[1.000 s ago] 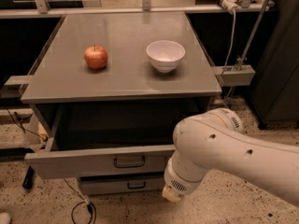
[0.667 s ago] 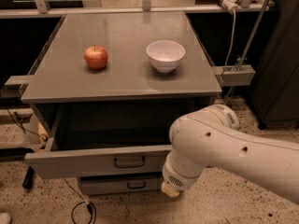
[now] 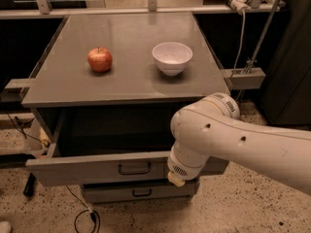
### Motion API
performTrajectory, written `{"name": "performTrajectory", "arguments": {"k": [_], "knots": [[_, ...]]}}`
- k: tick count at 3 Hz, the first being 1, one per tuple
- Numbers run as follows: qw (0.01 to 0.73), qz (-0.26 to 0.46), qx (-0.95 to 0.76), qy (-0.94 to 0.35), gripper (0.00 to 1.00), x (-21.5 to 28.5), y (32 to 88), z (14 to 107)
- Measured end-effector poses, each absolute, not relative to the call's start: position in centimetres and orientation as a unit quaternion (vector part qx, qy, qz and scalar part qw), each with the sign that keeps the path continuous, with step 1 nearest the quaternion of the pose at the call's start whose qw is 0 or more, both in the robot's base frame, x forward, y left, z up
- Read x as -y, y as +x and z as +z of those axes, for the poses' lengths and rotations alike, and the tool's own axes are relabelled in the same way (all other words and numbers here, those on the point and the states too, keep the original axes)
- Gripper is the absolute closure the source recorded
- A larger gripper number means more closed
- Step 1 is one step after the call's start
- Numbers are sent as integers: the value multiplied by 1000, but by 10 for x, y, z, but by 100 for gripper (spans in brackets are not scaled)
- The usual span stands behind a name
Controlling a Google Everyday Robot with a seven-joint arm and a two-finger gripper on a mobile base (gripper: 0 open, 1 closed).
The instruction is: Close top drawer
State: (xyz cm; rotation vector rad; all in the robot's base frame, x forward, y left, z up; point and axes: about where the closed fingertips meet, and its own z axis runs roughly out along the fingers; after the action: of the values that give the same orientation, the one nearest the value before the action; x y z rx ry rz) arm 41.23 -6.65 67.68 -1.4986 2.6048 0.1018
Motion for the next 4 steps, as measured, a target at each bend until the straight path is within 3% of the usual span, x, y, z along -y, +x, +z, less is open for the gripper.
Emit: {"name": "performTrajectory", "arguments": {"k": [2, 4], "knots": [[68, 24, -863, -500, 100, 64, 439, 669], [68, 24, -863, -500, 57, 64, 439, 669]]}}
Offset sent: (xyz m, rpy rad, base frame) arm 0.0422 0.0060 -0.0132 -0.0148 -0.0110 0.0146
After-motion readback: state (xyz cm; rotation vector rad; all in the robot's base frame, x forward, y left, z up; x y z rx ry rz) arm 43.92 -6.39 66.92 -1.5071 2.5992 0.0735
